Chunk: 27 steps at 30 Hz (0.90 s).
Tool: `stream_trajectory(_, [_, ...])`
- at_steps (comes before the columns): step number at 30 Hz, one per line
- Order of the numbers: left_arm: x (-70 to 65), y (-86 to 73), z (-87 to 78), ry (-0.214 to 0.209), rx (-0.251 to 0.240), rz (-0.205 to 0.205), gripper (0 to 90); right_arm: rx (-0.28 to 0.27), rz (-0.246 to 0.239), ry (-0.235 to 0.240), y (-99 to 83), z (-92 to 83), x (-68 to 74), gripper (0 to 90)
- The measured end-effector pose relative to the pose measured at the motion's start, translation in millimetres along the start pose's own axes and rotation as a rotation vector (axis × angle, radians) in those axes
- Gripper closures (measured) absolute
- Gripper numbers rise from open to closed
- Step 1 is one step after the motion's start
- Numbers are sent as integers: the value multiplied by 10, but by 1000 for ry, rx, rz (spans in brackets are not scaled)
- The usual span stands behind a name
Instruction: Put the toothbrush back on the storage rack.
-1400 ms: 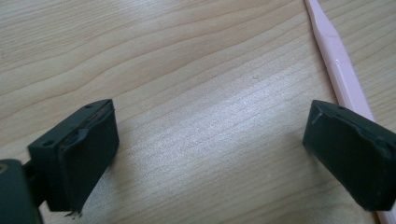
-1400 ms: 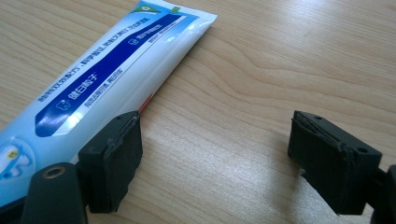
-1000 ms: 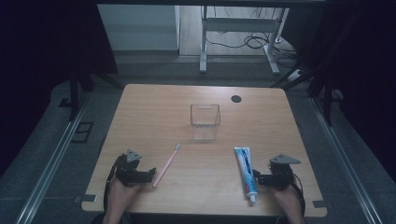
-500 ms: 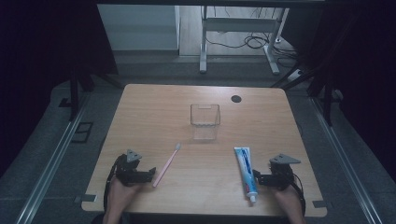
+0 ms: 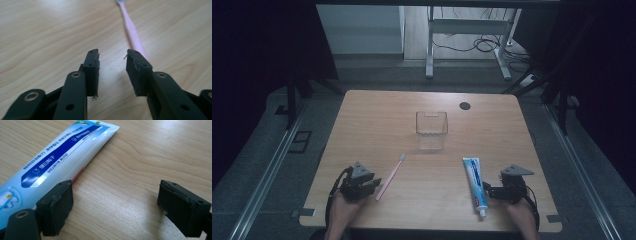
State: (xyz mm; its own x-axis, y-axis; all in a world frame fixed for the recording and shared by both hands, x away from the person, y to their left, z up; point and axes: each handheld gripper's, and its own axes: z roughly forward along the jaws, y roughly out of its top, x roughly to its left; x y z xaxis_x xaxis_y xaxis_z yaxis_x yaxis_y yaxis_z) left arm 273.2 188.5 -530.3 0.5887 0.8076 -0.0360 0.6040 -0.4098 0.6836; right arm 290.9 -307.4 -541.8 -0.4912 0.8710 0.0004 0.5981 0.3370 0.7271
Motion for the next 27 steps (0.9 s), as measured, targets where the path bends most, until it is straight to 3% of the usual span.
stream_trajectory(13, [-140, 37, 87, -5, 31, 34, 589, 0, 0, 0, 0, 0, 0, 130])
stream_trajectory(17, [-128, 43, 82, -3, 28, 27, 550, 0, 0, 0, 0, 0, 0, 130])
stream_trajectory(27, [-96, 128, 47, -50, 50, -27, 521, 0, -1, -1, 0, 0, 0, 130])
